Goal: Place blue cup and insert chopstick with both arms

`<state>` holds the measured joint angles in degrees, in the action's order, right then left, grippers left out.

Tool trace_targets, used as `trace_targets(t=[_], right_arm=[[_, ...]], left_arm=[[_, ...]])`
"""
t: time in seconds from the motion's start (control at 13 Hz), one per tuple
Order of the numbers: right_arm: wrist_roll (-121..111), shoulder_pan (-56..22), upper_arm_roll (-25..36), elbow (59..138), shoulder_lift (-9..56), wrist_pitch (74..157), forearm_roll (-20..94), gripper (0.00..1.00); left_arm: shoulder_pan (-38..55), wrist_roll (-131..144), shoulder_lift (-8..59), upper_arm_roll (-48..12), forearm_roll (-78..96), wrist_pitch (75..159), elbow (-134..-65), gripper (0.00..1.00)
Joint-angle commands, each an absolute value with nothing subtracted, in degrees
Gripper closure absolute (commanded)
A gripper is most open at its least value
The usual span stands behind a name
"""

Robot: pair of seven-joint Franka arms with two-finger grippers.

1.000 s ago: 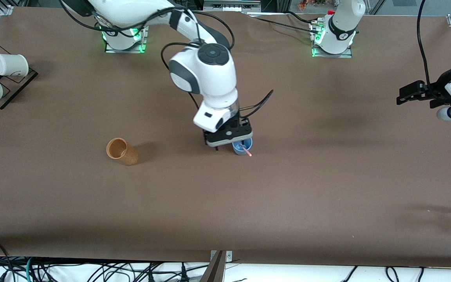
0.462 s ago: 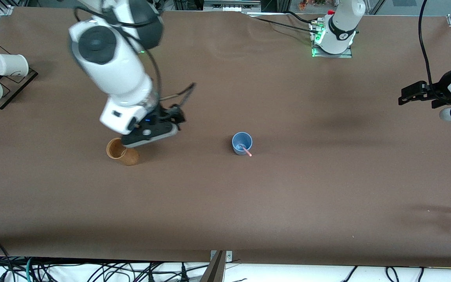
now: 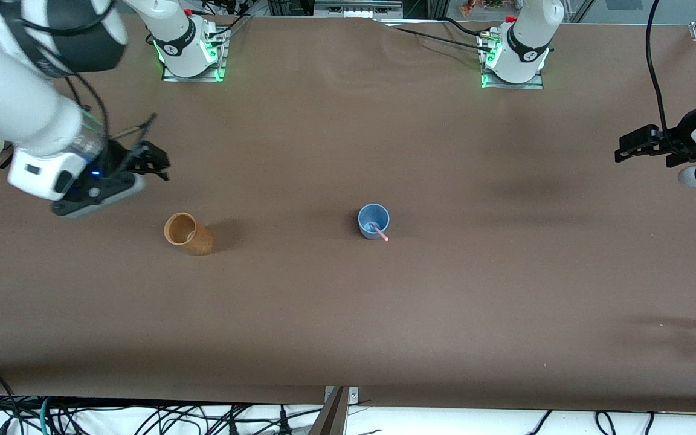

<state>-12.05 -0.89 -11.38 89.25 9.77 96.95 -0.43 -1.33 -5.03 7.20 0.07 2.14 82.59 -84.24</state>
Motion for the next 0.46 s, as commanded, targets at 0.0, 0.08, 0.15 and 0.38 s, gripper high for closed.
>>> trace_targets(t=[0.0,0.08,0.15,0.38], right_arm=[[-13.0,-1.1,-9.1,92.0,6.9,95.5,0.8,0.0],[-13.0,-1.1,-9.0,91.9,6.9,95.6,0.8,0.0],[-13.0,-1.1,-8.8,91.9,6.9,95.5,0.8,0.0],[-13.2,-1.1,-8.7,91.8,6.5,95.2,0.7,0.0]], left_arm=[[-1.7,-5.9,6.5,-0.4,1.1,83.2,-85.1,0.0],[-1.7,-5.9,6.5,-0.5,1.1,83.2,-85.1,0.0],[-1.7,-5.9,6.5,-0.4,1.1,83.2,-85.1,0.0],[-1.7,-5.9,6.5,-0.5,1.1,83.2,-85.1,0.0]])
